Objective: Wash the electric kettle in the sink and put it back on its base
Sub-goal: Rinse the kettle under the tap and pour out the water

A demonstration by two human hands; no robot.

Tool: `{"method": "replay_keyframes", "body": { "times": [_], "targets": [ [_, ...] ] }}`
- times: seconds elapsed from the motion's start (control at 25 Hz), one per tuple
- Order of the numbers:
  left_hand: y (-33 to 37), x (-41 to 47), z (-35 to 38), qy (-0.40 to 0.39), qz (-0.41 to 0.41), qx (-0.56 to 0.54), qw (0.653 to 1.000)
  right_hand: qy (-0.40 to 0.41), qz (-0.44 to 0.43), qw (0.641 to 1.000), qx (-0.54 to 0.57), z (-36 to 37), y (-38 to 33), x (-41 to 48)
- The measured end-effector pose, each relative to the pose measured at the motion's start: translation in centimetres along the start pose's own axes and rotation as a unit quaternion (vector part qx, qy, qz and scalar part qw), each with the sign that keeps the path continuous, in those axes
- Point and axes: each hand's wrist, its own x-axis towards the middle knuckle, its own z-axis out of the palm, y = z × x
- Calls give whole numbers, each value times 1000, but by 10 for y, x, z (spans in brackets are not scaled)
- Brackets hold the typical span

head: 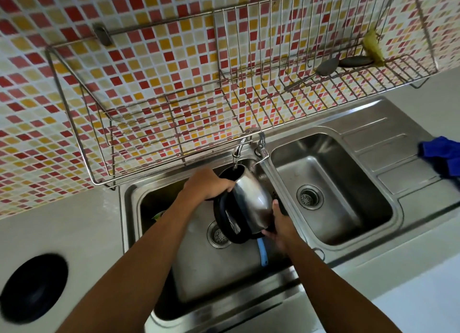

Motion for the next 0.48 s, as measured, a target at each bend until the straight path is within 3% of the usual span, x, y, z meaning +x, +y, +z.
{"method": "replay_keyframes", "body": {
  "times": [0.12,0.2,0.32,0.48],
  "targets": [
    [3,4,-7,40,-3,42,998,-23,26,999,19,14,13,-3],
    [7,4,0,17,11,70,997,-51,38,998,29,3,25,-8],
    [3,9,8,-16,14,18,1000,-16,22,1000,15,-6,12,7],
    [-14,15,-4,24,2,1,1000,-28,32,999,21,12,15,6]
  ]
}}
